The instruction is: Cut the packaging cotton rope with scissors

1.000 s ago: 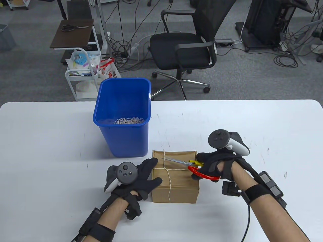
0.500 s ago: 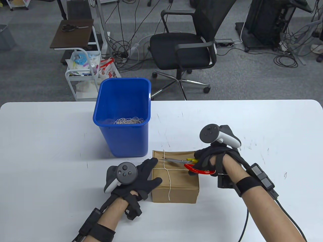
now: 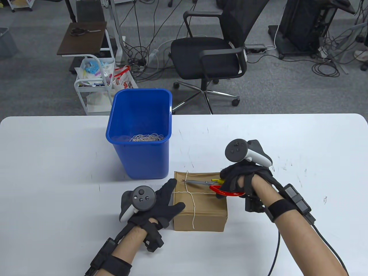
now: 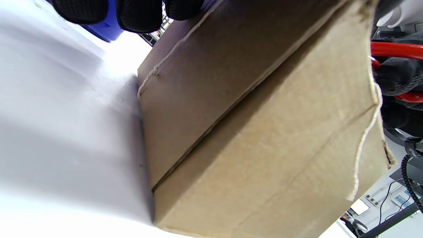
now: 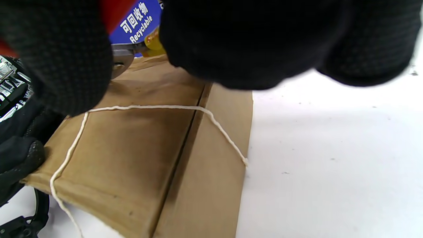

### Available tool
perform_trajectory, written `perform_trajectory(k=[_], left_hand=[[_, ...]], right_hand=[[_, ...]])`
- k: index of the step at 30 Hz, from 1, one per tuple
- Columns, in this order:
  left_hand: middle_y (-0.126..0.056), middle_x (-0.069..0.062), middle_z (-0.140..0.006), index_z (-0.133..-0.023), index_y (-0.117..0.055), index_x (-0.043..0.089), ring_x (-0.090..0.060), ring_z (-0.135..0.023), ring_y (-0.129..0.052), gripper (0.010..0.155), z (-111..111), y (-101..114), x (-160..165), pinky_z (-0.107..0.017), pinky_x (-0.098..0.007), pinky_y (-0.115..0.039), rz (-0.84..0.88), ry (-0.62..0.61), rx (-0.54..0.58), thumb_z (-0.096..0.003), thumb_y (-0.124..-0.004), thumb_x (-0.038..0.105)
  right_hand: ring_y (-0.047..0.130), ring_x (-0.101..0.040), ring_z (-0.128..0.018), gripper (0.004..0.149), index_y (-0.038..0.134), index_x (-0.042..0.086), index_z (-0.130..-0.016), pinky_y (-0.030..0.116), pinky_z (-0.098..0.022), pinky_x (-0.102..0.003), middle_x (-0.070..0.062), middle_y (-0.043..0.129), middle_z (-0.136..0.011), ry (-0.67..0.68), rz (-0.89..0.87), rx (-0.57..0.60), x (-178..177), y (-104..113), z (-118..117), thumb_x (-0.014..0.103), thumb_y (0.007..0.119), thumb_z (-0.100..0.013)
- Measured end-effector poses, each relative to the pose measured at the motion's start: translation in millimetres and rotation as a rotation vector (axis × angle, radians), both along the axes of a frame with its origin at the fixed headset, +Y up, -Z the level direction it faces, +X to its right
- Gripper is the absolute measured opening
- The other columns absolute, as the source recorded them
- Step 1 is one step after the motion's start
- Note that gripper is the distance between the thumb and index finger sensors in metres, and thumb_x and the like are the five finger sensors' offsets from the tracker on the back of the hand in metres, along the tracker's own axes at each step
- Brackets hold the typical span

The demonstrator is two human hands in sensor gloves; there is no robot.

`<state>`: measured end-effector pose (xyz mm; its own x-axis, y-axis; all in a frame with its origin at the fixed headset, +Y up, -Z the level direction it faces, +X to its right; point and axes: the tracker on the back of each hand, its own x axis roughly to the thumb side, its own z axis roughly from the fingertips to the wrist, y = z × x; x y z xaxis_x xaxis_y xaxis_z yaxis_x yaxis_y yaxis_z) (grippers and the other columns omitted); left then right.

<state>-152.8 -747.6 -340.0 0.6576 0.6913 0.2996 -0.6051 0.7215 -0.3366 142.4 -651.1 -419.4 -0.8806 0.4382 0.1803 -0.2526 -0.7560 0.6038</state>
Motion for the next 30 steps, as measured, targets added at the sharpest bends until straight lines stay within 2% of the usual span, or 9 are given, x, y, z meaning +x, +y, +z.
perform_trajectory(k=[4,6,8,10,14,18,23,28,30], left_hand=[[-0.042,-0.012,-0.12,-0.113,-0.024,0.03,-0.045,-0.106,-0.057,0.092,-0.3,-0.3,-0.4,-0.072,-0.066,-0.058,0.001,0.0,-0.001,-0.0466,-0.067,0.075],[-0.042,-0.012,-0.12,-0.113,-0.024,0.03,-0.045,-0.106,-0.057,0.091,-0.5,-0.3,-0.7,-0.071,-0.066,-0.058,0.003,0.0,-0.003,-0.0465,-0.068,0.075],[-0.042,-0.012,-0.12,-0.113,-0.024,0.03,-0.045,-0.106,-0.057,0.091,-0.4,-0.4,-0.6,-0.072,-0.066,-0.058,0.004,0.0,-0.005,-0.0465,-0.067,0.075],[-0.042,-0.012,-0.12,-0.113,-0.024,0.03,-0.045,-0.106,-0.057,0.091,-0.4,-0.5,-0.6,-0.071,-0.066,-0.058,0.005,0.001,-0.007,-0.0466,-0.067,0.075],[-0.043,-0.013,-0.12,-0.113,-0.024,0.03,-0.045,-0.106,-0.058,0.091,-0.5,-0.8,-0.9,-0.071,-0.066,-0.058,0.005,0.001,-0.009,-0.0467,-0.067,0.075],[-0.043,-0.012,-0.12,-0.113,-0.024,0.031,-0.045,-0.106,-0.058,0.091,-0.3,-1.0,-1.0,-0.071,-0.066,-0.058,0.006,0.004,-0.013,-0.0468,-0.067,0.075],[-0.043,-0.012,-0.12,-0.113,-0.024,0.031,-0.045,-0.106,-0.058,0.09,-0.5,-1.4,-1.0,-0.071,-0.066,-0.058,0.007,0.004,-0.016,-0.0468,-0.067,0.075],[-0.043,-0.012,-0.12,-0.113,-0.023,0.032,-0.045,-0.105,-0.059,0.09,-0.7,-1.8,-0.9,-0.071,-0.066,-0.058,0.01,0.003,-0.02,-0.047,-0.066,0.075],[-0.044,-0.013,-0.12,-0.113,-0.024,0.032,-0.045,-0.105,-0.059,0.09,-0.7,-1.8,-0.9,-0.071,-0.066,-0.058,0.012,0.004,-0.022,-0.0469,-0.066,0.075]], right_hand=[[0.099,-0.016,0.004,0.082,0.07,-0.014,-0.084,0.093,-0.022,-0.055,-0.007,0.101,-0.03,0.012,-0.065,0.109,0.5,0.2,0.7,0.039,0.1,-0.028],[0.099,-0.015,0.005,0.082,0.072,-0.012,-0.084,0.093,-0.022,-0.054,-0.006,0.102,-0.028,-0.013,-0.127,0.154,3.3,0.8,0.6,0.04,0.101,-0.027],[0.101,-0.017,0.001,0.083,0.071,-0.012,-0.086,0.093,-0.025,-0.055,-0.007,0.101,-0.032,-0.011,-0.181,0.074,8.7,-0.8,1.6,0.04,0.101,-0.029],[0.102,-0.014,-0.001,0.084,0.07,-0.011,-0.087,0.094,-0.025,-0.053,-0.005,0.101,-0.033,-0.032,-0.277,0.184,16.9,-1.5,4.5,0.043,0.099,-0.03],[0.104,-0.02,-0.01,0.084,0.063,-0.012,-0.09,0.091,-0.028,-0.059,-0.01,0.099,-0.042,-0.179,-0.461,0.215,36.2,-5.4,9.8,0.04,0.097,-0.034],[0.104,-0.025,-0.02,0.085,0.054,-0.008,-0.096,0.09,-0.028,-0.064,-0.012,0.096,-0.051,-0.284,-0.512,0.264,59.0,-11.0,12.6,0.039,0.094,-0.038],[0.102,-0.033,-0.032,0.085,0.045,-0.008,-0.1,0.086,-0.032,-0.07,-0.018,0.09,-0.062,-0.367,-0.495,0.233,83.5,-25.4,17.0,0.035,0.09,-0.041],[0.103,-0.035,-0.027,0.084,0.048,-0.012,-0.098,0.091,-0.023,-0.068,-0.024,0.092,-0.059,-0.428,-0.143,0.386,92.5,-40.3,23.8,0.036,0.088,-0.041],[0.104,-0.034,-0.025,0.084,0.05,-0.012,-0.097,0.092,-0.021,-0.066,-0.024,0.093,-0.058,-0.428,-0.02,0.387,91.9,-50.6,25.0,0.036,0.089,-0.041]])
